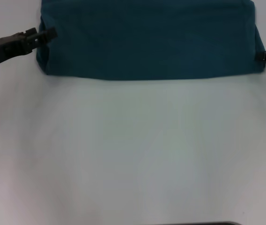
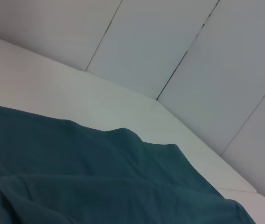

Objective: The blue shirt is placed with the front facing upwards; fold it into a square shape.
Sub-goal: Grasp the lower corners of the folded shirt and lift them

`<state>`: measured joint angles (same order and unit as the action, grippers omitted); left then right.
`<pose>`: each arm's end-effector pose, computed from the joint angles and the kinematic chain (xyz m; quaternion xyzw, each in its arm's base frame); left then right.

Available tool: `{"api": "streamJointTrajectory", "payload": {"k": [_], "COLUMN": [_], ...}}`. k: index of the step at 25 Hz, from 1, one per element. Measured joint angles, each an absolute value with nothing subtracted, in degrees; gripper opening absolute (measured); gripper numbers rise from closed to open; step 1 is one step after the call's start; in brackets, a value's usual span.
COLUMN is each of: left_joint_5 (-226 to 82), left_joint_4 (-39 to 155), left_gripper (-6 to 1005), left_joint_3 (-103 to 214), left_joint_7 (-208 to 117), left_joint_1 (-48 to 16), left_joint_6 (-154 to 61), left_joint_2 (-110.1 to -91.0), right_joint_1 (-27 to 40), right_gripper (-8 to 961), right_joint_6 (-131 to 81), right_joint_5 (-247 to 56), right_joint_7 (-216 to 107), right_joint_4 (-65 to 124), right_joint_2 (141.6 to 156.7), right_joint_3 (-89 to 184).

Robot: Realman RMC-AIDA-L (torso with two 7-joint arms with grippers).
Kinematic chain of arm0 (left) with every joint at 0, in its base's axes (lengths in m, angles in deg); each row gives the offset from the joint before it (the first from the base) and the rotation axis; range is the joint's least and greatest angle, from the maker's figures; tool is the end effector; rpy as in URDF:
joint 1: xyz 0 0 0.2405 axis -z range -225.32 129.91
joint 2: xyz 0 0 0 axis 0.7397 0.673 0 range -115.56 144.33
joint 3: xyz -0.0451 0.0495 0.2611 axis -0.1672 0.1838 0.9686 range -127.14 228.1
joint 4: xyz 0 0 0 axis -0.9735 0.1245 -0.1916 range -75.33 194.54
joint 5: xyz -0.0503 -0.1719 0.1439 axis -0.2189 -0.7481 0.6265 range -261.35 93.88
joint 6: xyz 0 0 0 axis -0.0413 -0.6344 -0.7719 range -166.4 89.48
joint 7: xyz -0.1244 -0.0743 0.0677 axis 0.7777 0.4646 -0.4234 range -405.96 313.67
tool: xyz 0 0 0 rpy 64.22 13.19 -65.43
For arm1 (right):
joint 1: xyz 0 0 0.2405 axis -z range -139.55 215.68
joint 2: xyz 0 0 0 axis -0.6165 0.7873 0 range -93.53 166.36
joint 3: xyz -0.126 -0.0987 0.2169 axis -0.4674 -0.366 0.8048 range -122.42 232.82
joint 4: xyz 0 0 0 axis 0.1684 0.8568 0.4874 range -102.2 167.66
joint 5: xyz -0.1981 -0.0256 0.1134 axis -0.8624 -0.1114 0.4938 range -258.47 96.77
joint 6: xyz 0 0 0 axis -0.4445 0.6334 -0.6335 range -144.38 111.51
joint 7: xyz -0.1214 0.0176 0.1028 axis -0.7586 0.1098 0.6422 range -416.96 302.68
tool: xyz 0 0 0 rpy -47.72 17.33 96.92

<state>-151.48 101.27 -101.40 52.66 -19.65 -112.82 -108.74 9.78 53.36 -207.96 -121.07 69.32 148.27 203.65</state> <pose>-0.3152 0.3839 0.0061 -0.8016 -0.4348 -0.3100 0.2689 0.3856 0.3811 0.0535 -0.7675 0.5528 0.1612 0.2819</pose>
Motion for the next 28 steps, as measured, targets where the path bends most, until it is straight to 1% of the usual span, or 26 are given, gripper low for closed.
{"api": "streamJointTrajectory", "payload": {"k": [4,8,19,28], "left_joint_5": [-151.3,-151.5,-151.5,-151.5], "left_joint_4": [101.3,101.3,101.3,101.3], "left_gripper": [767,768,768,767], "left_joint_3": [-101.3,-101.2,-101.2,-101.2], "left_joint_7": [52.6,52.6,52.6,52.6], "left_joint_1": [-19.3,-19.3,-19.2,-19.5], "left_joint_6": [-112.9,-112.9,-112.9,-112.9], "left_joint_2": [-108.74,-108.74,-108.58,-108.48], "right_joint_1": [9.2,8.7,7.6,7.4], "right_gripper": [551,536,494,300], "right_joint_6": [51.0,49.3,48.6,49.3], "right_joint_5": [-208.0,-208.0,-208.0,-208.0], "right_joint_7": [-121.1,-121.4,-121.5,-121.2], "right_joint_4": [68.6,68.0,66.9,66.5], "right_joint_2": [149.15,149.67,149.95,149.38], "right_joint_3": [203.4,202.8,201.4,200.2]}}
